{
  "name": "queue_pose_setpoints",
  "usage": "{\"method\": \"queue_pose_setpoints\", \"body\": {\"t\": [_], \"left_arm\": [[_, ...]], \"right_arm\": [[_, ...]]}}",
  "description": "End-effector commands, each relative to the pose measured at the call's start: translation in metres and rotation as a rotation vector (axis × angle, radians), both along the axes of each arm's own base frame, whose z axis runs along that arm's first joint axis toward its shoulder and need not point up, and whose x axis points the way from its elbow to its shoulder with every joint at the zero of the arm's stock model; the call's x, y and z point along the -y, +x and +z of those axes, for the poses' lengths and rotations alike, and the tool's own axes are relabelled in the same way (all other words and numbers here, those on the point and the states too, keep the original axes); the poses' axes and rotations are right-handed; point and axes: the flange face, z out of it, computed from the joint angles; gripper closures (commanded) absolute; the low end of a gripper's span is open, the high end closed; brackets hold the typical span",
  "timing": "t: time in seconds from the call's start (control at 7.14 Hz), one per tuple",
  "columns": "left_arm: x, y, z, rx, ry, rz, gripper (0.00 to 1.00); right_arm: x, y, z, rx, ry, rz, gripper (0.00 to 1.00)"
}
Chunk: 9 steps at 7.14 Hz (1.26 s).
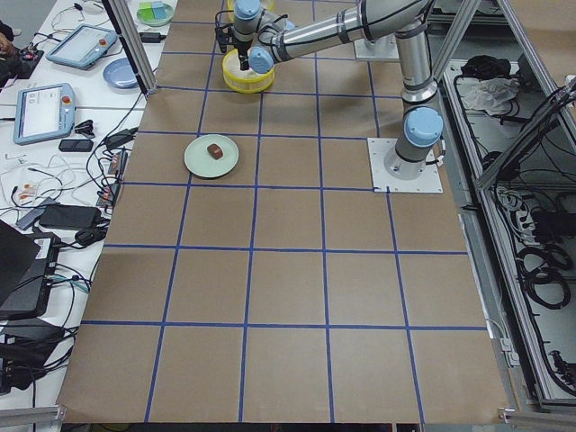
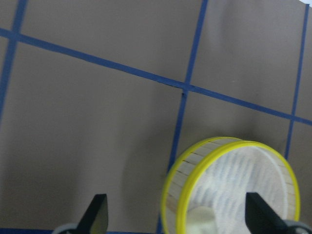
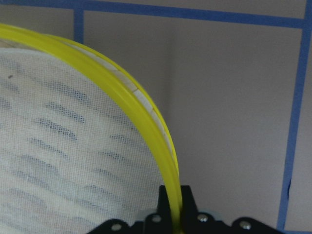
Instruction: Stack buns with steamer
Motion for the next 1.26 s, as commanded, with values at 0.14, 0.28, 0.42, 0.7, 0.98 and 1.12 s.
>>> {"method": "queue_pose_setpoints", "body": {"t": [0.14,0.28,0.42,0.7,0.98,1.12], "left_arm": [[0.013,0.145,0.000,0.176,0.020,-0.109,0.00],[0.012,0.157,-0.024,0.201,0.026,-0.238,0.00],[0.004,0.164,-0.045,0.206,0.048,-0.311,0.00],[0.013,0.197,-0.087,0.332,0.011,-0.532,0.00],[0.034,0.202,-0.120,0.387,-0.090,-0.653,0.02],[0.040,0.203,-0.135,0.411,-0.123,-0.733,0.06]], "right_arm": [[0.012,0.110,0.031,-0.001,-0.032,-0.075,1.00],[0.011,0.149,0.047,-0.002,-0.061,-0.074,1.00],[0.008,0.198,0.063,0.002,-0.086,-0.128,1.00],[-0.004,0.280,0.062,0.016,-0.059,-0.240,1.00],[-0.019,0.354,0.050,0.020,-0.031,-0.302,1.00],[-0.024,0.355,0.038,0.009,0.028,-0.309,1.00]]}}
